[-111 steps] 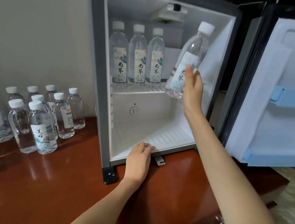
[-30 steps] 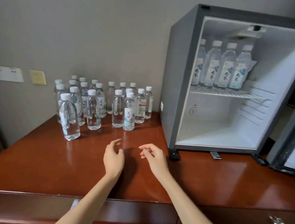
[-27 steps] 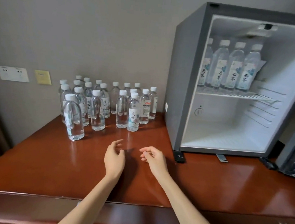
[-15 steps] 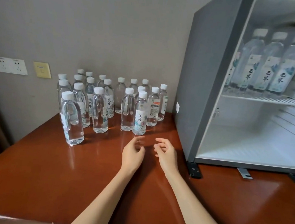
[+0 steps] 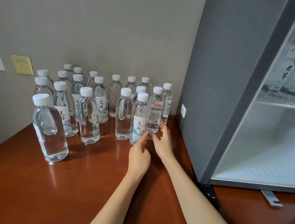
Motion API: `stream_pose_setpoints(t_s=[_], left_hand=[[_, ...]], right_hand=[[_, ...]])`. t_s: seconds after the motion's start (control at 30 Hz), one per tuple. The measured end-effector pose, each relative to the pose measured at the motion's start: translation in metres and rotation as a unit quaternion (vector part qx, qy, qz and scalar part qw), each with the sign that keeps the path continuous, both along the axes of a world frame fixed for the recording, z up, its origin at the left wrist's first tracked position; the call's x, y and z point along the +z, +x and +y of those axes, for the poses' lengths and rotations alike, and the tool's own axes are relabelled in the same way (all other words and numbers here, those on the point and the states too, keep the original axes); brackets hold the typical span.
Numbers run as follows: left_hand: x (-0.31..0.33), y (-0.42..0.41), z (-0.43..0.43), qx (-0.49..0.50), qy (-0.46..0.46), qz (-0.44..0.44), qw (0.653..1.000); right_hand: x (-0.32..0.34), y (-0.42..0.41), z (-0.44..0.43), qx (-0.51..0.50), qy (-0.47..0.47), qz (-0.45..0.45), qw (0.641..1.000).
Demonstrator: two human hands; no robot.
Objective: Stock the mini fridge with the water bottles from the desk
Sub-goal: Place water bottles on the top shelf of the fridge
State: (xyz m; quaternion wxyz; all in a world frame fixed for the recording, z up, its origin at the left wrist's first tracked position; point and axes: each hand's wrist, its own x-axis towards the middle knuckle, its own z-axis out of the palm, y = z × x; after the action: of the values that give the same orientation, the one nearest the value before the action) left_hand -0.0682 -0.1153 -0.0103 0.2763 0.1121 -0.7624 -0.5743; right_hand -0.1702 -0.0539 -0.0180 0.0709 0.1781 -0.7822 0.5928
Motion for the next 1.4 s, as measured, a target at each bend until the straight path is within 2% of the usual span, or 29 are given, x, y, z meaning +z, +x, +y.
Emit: stream_pose_setpoints(t_s=[0.23,0.43,0.87,1.0,1.17,1.3,1.4], left_hand=[[-0.002,-0.004,-0.002,-0.017,0.053,0.008,0.998],[-0.001,-0.004,-0.002,-0.011,0.047,-0.006,0.999],[0.004,0.002,0.001,-0.011,0.048,-0.005,0.999],[0.006,0.004,0.002,-0.028,0.076,-0.009,0.997],[0.01,0.009,-0.002,-0.064,0.06,0.012,0.996],[0.011,0.017,-0.001,-0.102,0.064,0.039,0.992],[0.01,0.018,-0.001,-0.115,0.07,0.038,0.99]], right_hand=[[0.007,-0.038,-0.026,-0.04,0.0,-0.038,0.998],[0.013,-0.043,-0.026,-0.072,0.005,-0.05,0.996],[0.002,0.006,0.02,0.052,-0.116,-0.081,0.988],[0.005,0.032,0.046,0.1,-0.119,-0.103,0.982],[0.009,0.066,0.07,0.161,-0.072,-0.117,0.977],[0.012,0.088,0.074,0.107,-0.073,-0.087,0.988],[0.011,0.104,0.072,0.032,-0.063,-0.019,0.997]])
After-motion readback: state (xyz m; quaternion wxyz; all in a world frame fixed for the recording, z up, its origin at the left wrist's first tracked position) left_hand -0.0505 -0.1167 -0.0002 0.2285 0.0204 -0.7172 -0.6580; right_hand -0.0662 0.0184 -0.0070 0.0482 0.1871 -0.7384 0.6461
